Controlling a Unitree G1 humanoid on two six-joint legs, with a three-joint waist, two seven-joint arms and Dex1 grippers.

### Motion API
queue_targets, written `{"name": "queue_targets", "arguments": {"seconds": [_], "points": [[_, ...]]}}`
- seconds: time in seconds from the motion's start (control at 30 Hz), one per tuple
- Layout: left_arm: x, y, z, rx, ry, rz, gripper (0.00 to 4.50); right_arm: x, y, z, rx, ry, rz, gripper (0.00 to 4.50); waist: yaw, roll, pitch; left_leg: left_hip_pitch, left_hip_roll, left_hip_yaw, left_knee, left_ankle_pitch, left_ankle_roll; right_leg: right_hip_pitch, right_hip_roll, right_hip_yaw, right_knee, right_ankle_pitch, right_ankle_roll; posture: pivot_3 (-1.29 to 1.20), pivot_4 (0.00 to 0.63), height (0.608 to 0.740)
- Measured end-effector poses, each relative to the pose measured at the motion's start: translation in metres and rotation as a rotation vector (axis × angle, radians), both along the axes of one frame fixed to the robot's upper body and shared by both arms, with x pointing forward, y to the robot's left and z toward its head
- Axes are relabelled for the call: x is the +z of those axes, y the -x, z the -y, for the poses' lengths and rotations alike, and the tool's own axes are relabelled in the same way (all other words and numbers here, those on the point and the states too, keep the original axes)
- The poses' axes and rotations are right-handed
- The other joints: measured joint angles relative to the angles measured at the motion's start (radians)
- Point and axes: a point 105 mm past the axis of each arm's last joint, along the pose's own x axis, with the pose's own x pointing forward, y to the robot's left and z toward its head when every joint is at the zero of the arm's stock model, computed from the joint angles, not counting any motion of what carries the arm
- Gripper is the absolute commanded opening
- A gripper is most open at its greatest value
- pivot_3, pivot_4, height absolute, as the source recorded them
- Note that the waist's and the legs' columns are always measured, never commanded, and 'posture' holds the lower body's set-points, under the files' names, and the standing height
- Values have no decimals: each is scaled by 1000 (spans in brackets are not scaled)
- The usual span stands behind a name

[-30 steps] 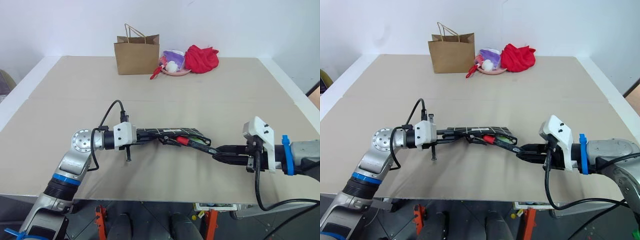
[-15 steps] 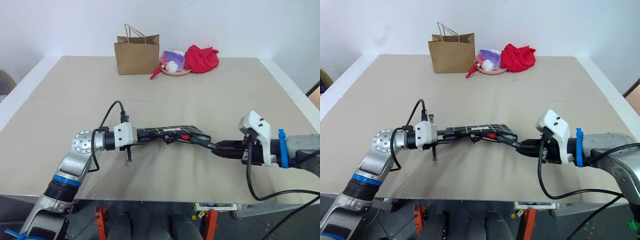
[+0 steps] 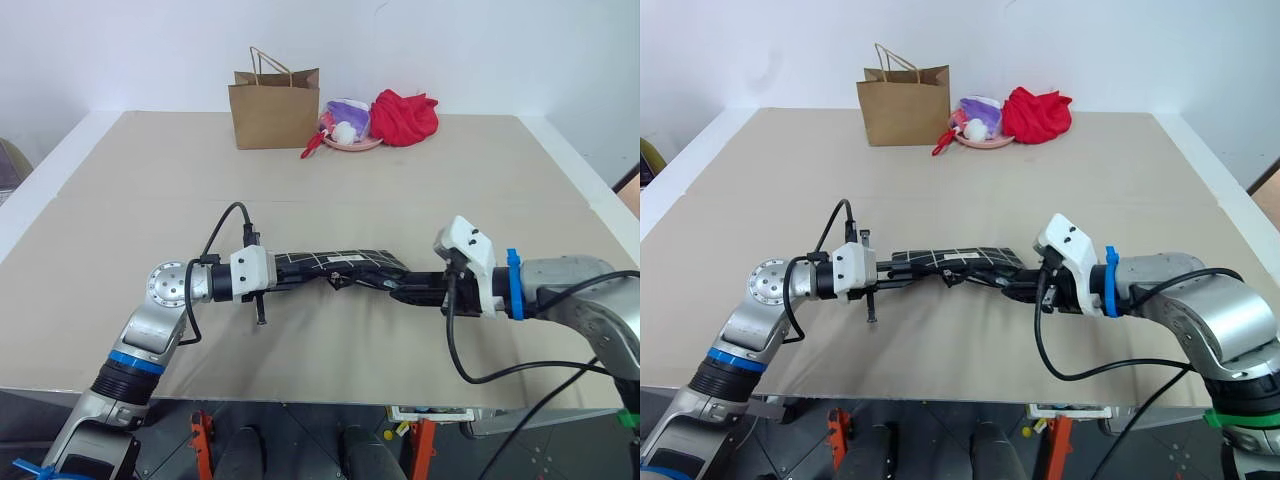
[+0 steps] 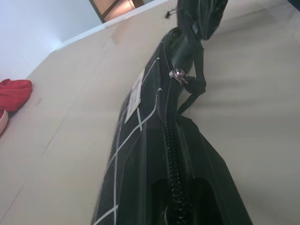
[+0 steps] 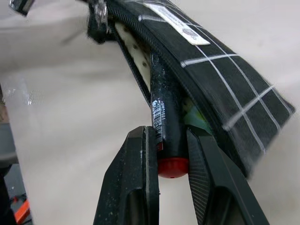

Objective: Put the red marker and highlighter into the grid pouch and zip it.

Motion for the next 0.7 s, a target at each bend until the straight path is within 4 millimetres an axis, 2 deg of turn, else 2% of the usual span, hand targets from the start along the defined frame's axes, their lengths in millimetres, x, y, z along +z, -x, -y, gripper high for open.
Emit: {"name": "queue_targets", "arguments": {"seconds": [0.07, 0.13, 0.2, 0.23, 0.37, 0.53, 0.7], "points": [[0, 0, 0, 1, 0, 0, 0, 3, -3, -2, -6, -15, 6, 1944, 0, 0, 0, 0, 0, 0, 0, 0, 0, 0, 0, 0, 0, 0, 0, 0, 150, 740], [0, 0, 0, 3, 0, 1, 0, 4, -5, -3, -10, -21, 4, 2780, 0, 0, 0, 0, 0, 0, 0, 0, 0, 0, 0, 0, 0, 0, 0, 0, 150, 740], [-1, 0, 0, 7, 2, -2, 0, 4, -2, -4, 14, -23, 1, 3777, 0, 0, 0, 0, 0, 0, 0, 0, 0, 0, 0, 0, 0, 0, 0, 0, 150, 740], [-1, 0, -1, 9, 2, -4, 0, 4, -1, -3, 23, -24, -1, 4464, 0, 0, 0, 0, 0, 0, 0, 0, 0, 0, 0, 0, 0, 0, 0, 0, 150, 740], [-2, 1, -1, 7, 1, -6, 0, 0, 16, 4, 83, -36, -34, 4464, 3, 0, 0, -1, 0, 0, 0, 0, 0, 0, 0, 0, 0, -1, 2, 0, 150, 740], [-2, 2, 0, 5, 2, -8, 0, 5, 40, 11, 156, -72, -71, 4464, 2, 0, 0, 0, 0, 0, 0, 0, 0, 0, 0, 0, 0, -1, 1, 0, 150, 740], [-2, 1, 0, 7, 7, -19, 0, 20, 42, -12, 239, -186, 65, 4464, -7, 0, 0, 2, 0, 0, 0, 0, 0, 1, 1, 0, 0, 2, 0, 0, 150, 740]]}}
